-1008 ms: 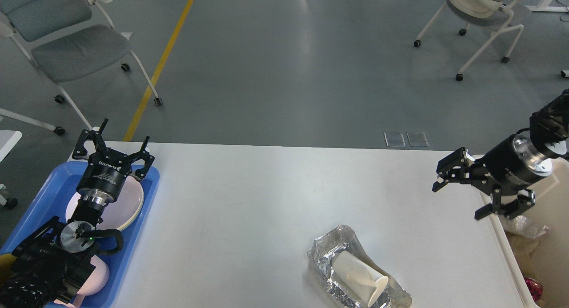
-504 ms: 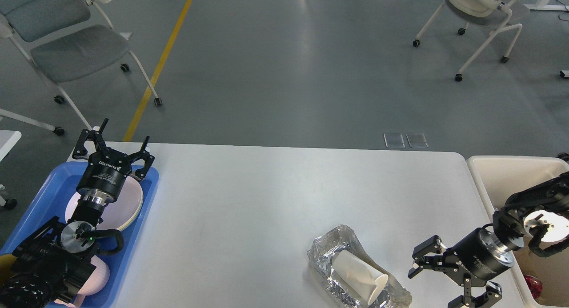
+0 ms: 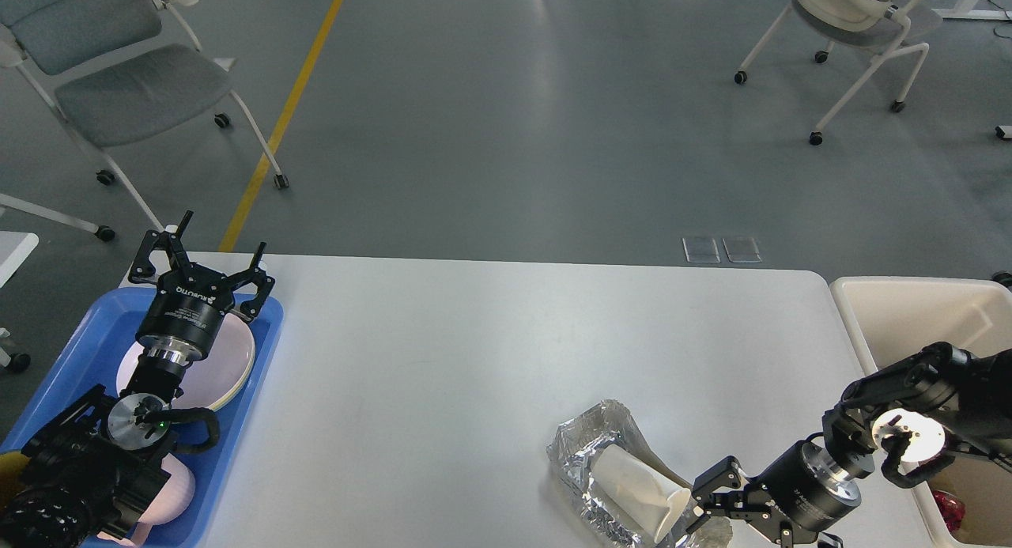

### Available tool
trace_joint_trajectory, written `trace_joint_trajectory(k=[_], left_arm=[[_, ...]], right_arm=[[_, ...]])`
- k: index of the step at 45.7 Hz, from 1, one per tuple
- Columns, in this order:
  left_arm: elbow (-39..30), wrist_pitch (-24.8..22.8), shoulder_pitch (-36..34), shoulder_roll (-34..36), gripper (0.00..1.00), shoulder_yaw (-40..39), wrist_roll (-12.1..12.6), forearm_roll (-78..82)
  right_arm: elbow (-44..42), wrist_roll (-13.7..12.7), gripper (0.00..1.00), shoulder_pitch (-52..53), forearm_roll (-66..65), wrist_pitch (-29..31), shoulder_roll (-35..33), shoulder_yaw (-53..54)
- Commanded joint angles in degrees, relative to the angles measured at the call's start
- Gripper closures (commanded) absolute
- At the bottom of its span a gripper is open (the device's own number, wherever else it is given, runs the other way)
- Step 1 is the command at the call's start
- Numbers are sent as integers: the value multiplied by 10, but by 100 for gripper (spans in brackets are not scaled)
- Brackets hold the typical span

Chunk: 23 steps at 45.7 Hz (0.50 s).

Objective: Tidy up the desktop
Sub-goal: 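Lower the right gripper to the foil-wrapped item and grasp its edge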

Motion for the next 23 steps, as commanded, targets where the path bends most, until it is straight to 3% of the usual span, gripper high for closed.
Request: trace_joint_trajectory(k=[1, 10, 16, 21, 23], left_arm=[[0, 0, 0, 0, 4, 0, 0, 0], [0, 0, 0, 0, 4, 0, 0, 0], [0, 0, 0, 0, 4, 0, 0, 0], [0, 0, 0, 0, 4, 0, 0, 0], [0, 0, 0, 0, 4, 0, 0, 0]], right_arm=[[-2, 0, 0, -16, 2, -47, 7, 7], [1, 0, 0, -33, 4, -129, 28, 9], [3, 0, 14, -26, 6, -150, 29, 27], [11, 0, 15, -15, 23, -176, 20, 45], [16, 0, 20, -5, 27, -182, 13, 44]])
